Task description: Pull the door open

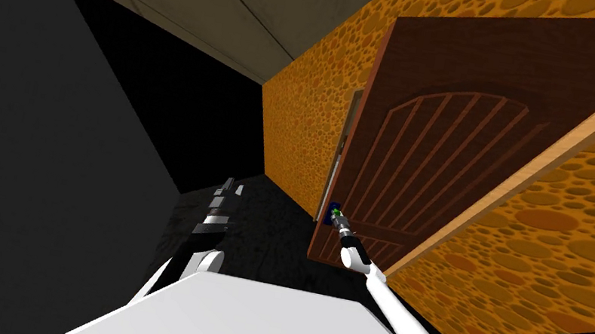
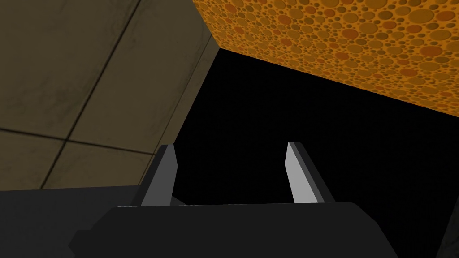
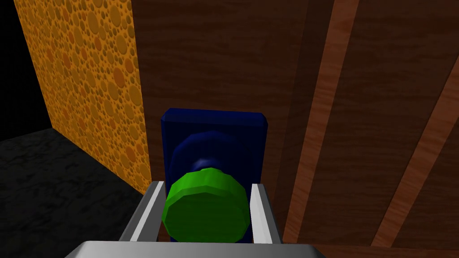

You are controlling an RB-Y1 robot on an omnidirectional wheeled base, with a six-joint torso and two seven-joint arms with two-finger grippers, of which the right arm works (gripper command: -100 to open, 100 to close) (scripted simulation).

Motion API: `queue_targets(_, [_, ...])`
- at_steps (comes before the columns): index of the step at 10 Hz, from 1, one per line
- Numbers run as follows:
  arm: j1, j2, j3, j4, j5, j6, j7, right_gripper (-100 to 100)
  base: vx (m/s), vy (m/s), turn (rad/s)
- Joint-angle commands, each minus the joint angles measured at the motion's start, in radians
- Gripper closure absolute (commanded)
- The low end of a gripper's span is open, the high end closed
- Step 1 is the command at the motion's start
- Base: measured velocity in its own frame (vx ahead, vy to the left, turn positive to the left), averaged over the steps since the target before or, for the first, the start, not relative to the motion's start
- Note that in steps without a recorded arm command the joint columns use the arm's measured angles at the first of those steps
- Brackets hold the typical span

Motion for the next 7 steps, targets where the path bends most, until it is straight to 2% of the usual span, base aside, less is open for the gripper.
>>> queue_targets(1, [0.000, 0.000, 0.000, 0.000, 0.000, 0.000, 0.000, 100, -0.091, -0.034, 0.028])
queue_targets(2, [0.007, -0.012, 0.024, -0.014, 0.004, -0.004, -0.015, 100, -0.137, -0.051, 0.087])
queue_targets(3, [0.009, -0.017, 0.030, -0.019, 0.006, -0.006, -0.019, 100, -0.193, -0.083, 0.083])
queue_targets(7, [0.023, -0.056, 0.090, -0.060, 0.016, -0.023, -0.059, 100, -0.195, -0.094, 0.077])
